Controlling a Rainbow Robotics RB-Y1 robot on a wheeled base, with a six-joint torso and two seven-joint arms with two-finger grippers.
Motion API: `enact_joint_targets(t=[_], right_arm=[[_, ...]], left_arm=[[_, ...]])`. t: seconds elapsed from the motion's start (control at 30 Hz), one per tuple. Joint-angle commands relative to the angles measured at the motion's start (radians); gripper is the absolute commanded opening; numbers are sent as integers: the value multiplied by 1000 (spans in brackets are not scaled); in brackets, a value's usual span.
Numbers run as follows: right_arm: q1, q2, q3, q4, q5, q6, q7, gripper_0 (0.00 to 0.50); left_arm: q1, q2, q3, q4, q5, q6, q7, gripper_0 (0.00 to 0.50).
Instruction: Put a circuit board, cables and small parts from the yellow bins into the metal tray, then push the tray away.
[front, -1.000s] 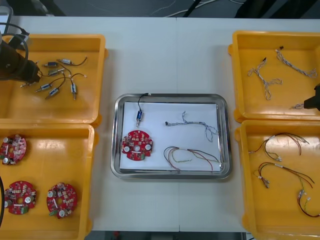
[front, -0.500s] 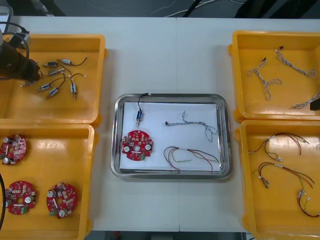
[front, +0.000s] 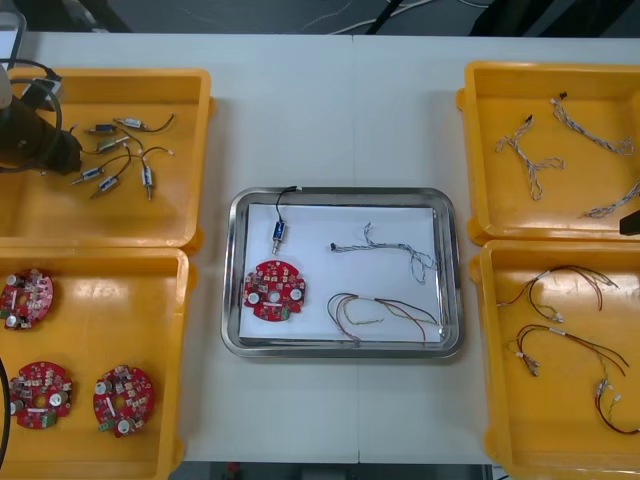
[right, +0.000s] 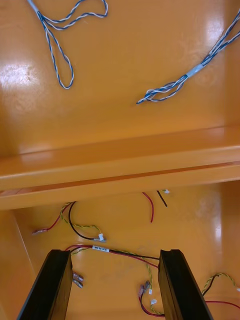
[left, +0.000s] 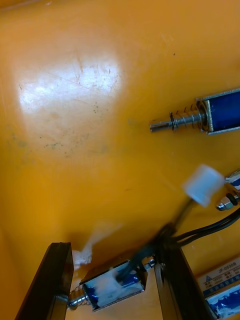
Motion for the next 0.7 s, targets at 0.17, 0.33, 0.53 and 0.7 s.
enact_joint_targets(t=[0.17, 0.33, 0.53, 0.7], right_arm=[[51, -44, -33, -73, -9, 3, -32, 500], [57, -44, -36, -75, -16, 3, -32, 500], [60, -44, -36, -84, -19, 3, -30, 500], [60, -44, -36, -95, -25, 3, -32, 500]], left_arm=[[14, -7, -11, -44, 6, 27, -132, 265], [14, -8, -11, -49, 13, 36, -126, 0], [14, -7, -11, -56, 21, 39, -123, 0], [2, -7, 5, -70, 29, 83, -118, 0]])
